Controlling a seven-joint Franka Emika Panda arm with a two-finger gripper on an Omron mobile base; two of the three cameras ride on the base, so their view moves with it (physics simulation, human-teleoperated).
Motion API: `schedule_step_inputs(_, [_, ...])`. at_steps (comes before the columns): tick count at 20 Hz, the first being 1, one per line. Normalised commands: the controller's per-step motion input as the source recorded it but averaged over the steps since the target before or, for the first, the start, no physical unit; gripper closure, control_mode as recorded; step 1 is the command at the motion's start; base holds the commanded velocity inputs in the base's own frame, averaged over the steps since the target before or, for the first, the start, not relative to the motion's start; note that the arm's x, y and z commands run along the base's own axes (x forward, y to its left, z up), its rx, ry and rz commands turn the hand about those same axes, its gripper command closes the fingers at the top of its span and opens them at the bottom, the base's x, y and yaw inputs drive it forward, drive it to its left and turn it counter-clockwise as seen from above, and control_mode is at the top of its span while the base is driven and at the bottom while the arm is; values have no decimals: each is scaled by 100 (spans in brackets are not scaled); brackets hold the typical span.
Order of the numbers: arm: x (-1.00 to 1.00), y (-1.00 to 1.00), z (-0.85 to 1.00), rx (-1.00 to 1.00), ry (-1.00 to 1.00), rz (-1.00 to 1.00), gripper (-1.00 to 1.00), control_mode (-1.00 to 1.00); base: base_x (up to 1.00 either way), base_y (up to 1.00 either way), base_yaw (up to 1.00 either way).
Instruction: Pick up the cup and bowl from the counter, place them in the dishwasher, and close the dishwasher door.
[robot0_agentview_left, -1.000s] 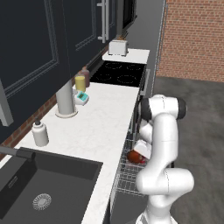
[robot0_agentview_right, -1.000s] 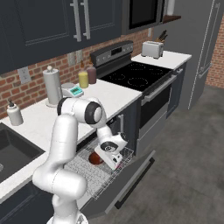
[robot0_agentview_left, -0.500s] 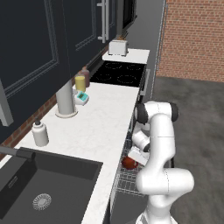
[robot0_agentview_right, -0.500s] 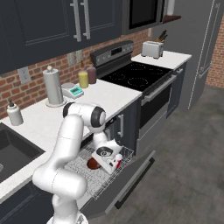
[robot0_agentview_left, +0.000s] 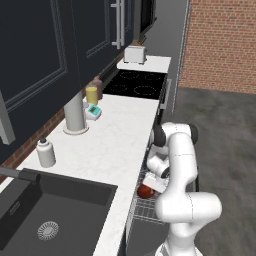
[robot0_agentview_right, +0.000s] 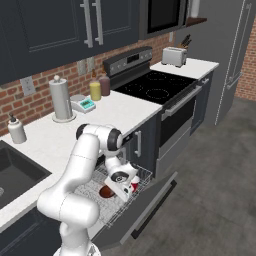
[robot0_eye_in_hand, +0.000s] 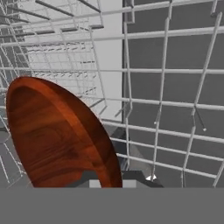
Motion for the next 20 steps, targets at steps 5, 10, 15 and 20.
schedule_step_inputs(5, [13,0,-49,0,1,3,100,-100,0,0,0])
schedule_step_inputs(10, [6,-1,-56,0,2,3,-100,-100,0,0,0])
schedule_step_inputs(15, [-19,-11,-12,2,-5,6,-100,-100,0,0,0])
schedule_step_inputs(20, [-39,-1,62,1,-2,-1,-100,-100,0,0,0])
